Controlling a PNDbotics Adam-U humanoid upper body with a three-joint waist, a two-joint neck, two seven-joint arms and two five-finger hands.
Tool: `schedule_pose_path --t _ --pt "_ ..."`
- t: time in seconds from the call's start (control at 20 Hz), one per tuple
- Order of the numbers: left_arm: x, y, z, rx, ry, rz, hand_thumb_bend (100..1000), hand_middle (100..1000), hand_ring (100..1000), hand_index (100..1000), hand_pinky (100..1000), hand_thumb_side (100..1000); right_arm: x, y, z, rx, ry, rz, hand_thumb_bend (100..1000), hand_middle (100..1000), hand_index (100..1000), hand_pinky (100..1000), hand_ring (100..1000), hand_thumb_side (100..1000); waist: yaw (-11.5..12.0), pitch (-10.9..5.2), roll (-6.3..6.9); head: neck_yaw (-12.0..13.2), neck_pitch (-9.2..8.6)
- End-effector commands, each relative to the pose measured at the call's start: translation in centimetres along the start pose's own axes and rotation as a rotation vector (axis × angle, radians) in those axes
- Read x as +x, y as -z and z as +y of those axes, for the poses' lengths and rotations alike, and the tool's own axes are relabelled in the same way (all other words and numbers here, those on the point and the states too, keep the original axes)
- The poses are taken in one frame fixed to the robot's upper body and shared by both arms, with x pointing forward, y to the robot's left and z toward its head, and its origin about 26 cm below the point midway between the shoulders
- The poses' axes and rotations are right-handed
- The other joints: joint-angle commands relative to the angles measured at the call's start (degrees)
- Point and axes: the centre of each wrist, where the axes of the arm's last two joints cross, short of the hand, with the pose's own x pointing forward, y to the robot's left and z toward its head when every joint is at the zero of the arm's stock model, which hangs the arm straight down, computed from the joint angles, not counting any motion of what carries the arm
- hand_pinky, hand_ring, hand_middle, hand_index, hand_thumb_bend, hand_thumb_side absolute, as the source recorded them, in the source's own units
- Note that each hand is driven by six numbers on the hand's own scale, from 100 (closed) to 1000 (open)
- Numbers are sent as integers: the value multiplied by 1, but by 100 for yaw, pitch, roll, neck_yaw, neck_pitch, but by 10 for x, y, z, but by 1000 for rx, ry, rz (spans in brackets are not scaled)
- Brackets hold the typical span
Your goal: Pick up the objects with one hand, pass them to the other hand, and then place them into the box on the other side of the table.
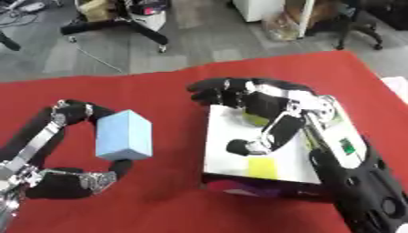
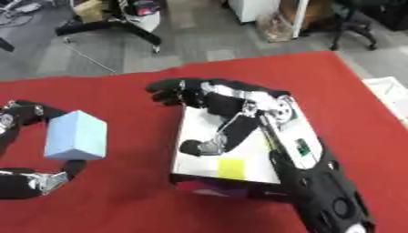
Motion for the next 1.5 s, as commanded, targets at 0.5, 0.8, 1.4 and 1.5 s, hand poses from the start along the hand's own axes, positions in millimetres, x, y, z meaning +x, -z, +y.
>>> schedule_pose_path --t 0.5,0.8,1.4,1.5 --pt "14 32 -4 44 45 -125 240 346 500 442 629 100 6 26 0 30 -70 57 342 1000 1000 1000 992 186 190 92 16 -178 -154" --pt "16 47 -17 94 73 -150 250 345 492 447 613 100 8 29 -1 31 -72 60 346 1000 1000 1000 980 173 258 129 37 -186 -264" --pt "18 67 -39 147 159 -152 272 358 487 473 598 100 14 36 -9 27 -67 57 335 1000 1000 1000 982 167 340 202 83 -225 -332" --pt "17 69 -44 150 172 -146 275 359 486 474 596 100 15 36 -10 26 -67 55 333 1000 1000 1000 982 166 340 219 86 -226 -339"
